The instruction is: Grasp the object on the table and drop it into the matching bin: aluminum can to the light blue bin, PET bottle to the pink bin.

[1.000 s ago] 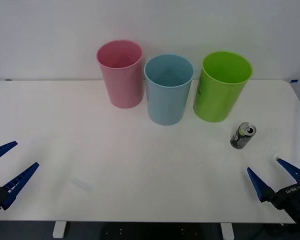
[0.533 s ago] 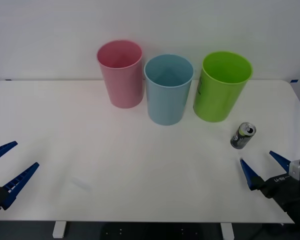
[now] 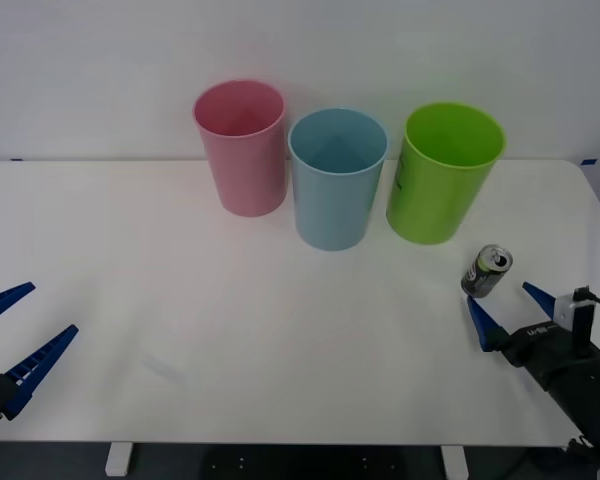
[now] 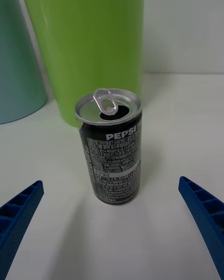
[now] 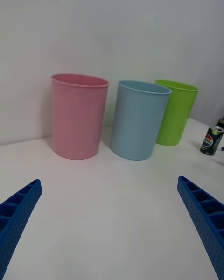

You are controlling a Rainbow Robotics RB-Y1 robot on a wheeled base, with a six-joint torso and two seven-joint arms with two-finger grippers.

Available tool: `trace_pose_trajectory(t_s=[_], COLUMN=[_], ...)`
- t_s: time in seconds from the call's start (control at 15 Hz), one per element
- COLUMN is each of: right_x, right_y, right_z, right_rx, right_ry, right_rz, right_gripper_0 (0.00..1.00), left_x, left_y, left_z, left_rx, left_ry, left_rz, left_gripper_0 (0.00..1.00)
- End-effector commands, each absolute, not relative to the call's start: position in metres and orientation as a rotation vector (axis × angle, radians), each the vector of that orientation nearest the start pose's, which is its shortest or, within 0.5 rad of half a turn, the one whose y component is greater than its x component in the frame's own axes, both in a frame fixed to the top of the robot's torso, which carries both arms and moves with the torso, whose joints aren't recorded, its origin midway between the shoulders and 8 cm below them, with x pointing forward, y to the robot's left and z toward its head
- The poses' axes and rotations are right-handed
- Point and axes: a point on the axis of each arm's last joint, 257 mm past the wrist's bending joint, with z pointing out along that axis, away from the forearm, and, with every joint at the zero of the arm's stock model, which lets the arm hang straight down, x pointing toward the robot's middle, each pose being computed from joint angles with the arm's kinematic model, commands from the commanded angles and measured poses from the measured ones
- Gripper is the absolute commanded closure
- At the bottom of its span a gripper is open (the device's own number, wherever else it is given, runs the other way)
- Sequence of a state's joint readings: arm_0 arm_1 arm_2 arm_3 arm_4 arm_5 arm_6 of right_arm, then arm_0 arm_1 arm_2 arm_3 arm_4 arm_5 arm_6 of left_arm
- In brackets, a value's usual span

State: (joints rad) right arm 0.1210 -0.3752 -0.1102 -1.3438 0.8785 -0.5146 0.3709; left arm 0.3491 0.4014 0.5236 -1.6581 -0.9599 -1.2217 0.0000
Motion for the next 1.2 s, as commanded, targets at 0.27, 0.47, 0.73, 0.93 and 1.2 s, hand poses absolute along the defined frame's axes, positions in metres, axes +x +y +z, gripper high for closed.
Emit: trace_pose_trajectory(t_s=[0.27, 0.47, 0.73, 0.93, 1.2], right_x=[0.501, 0.511, 0.521, 0.527, 0.529], right_y=[-0.321, -0.321, -0.314, -0.309, -0.306], right_z=[-0.303, -0.301, -0.299, -0.298, -0.299], right_rx=[-0.2, -0.19, -0.188, -0.192, -0.192], right_ry=[1.664, 1.664, 1.669, 1.671, 1.677], right_rz=[0.203, 0.178, 0.159, 0.153, 0.147], right_gripper_0=[0.0, 0.0, 0.0, 0.0, 0.0], left_x=[0.342, 0.342, 0.342, 0.342, 0.342], left_y=[0.33, 0.33, 0.33, 0.33, 0.33], left_z=[-0.169, -0.169, -0.169, -0.169, -0.169], left_rx=[0.465, 0.465, 0.465, 0.465, 0.465], left_ry=[1.441, 1.441, 1.441, 1.441, 1.441], left_rz=[-0.567, -0.567, -0.567, -0.567, -0.567], left_gripper_0=[0.0, 0.0, 0.0, 0.0, 0.0])
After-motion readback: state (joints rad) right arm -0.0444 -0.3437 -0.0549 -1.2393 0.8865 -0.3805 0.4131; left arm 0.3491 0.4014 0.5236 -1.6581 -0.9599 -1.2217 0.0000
